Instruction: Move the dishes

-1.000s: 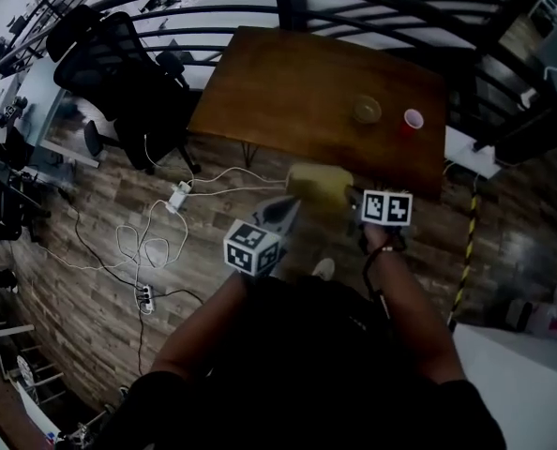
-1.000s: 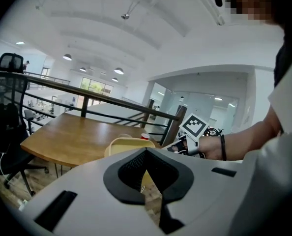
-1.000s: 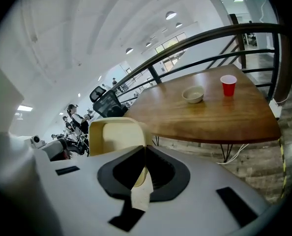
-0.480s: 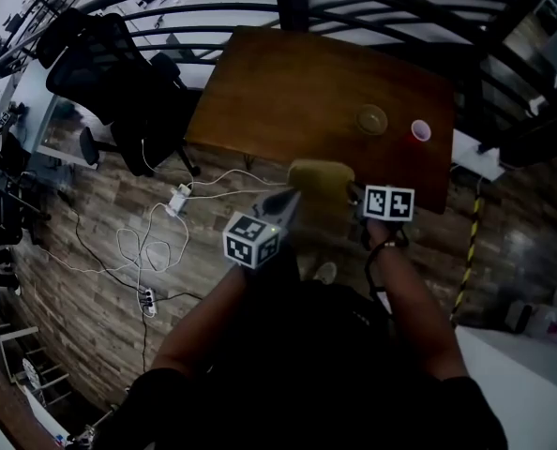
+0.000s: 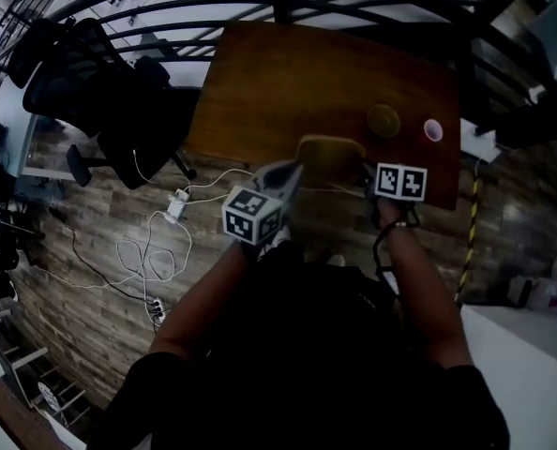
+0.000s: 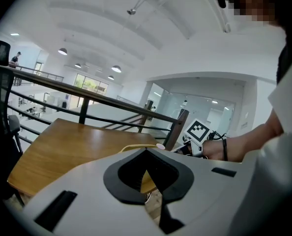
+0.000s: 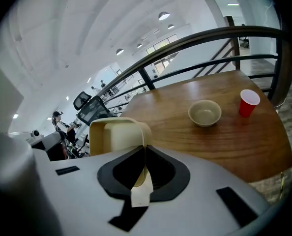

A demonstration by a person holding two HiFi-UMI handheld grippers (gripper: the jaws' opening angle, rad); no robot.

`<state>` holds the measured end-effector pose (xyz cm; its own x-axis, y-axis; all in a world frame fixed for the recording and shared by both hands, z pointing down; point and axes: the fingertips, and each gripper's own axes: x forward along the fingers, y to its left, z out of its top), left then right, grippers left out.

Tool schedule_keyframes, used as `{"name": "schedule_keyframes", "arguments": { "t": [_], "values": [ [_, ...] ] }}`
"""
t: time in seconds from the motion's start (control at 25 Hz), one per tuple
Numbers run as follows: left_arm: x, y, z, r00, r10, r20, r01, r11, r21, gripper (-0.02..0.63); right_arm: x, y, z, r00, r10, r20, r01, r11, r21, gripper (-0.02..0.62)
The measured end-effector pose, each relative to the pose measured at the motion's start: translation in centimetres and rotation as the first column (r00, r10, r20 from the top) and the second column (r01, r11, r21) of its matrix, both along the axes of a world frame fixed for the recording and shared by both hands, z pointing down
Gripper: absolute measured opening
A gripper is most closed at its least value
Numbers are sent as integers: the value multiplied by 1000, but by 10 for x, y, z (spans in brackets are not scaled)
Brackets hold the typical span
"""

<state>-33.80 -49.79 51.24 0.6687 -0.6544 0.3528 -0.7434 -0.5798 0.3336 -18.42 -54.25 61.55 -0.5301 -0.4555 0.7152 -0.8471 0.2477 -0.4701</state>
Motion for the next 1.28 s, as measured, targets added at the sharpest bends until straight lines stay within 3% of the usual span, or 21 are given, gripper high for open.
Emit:
{"name": "schedule_keyframes", "arguments": {
  "t": [0.2,0.52,0.76,1.0,1.28],
  "values": [
    [-23,-24,-3,999,36,17,-36,999,8,-5,-12,-21,-3,999,34,-9,-34,999,-2,25],
    [-57,-64,-6,999,29,23,-30,999,22,-5,-18,-57,2,998,57,-18,-58,998,-18,25],
    [-46,-92,4,999,30,29,-30,1000,-1,-5,-13,-86,12,999,38,-13,-39,998,-45,25],
    [-39,-129,18,999,-28,37,29,999,-41,-5,-3,-125,24,1000,-3,6,3,997,-73,25],
    [-5,-176,27,996,-76,39,79,995,-62,-5,19,-172,35,999,-41,31,44,994,-103,25]
  ]
}}
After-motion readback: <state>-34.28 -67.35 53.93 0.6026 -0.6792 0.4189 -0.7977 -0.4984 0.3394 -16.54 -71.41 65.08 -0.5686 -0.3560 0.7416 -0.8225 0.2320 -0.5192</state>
